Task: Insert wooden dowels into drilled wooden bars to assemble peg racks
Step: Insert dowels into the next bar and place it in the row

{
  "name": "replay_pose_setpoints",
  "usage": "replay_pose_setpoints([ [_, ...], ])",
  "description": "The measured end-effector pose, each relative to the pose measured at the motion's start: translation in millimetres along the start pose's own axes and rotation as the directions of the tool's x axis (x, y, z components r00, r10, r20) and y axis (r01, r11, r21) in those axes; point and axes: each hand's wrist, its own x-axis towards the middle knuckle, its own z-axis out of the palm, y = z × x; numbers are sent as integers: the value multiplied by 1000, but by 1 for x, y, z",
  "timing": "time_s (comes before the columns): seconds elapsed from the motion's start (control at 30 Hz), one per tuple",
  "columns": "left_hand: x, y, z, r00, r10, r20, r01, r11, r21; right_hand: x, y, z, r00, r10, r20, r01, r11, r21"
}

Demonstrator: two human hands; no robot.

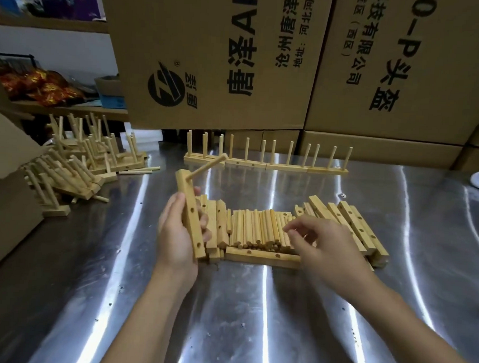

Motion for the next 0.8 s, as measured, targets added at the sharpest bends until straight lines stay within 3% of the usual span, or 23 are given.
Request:
replay_pose_setpoints([
  [0.13, 16, 4, -2, 997, -75, -34, 71, 992, -103, 16, 13, -1, 998, 33, -52, -35, 998, -43],
  [0.27, 18, 0, 2, 996, -84, -43, 75, 980, -186, 16, 22, 12, 998, 56, -9, -56, 995, -87],
  [0.57, 11, 4, 20, 990, -56, 127, 78, 981, -178, 1, 24, 27, 999, -49, 11, 50, 965, -257],
  [0.8, 9, 11, 20, 993, -34, 111, 55, 980, -191, -4, 30, 28, 998, -55, -7, 52, 965, -258],
])
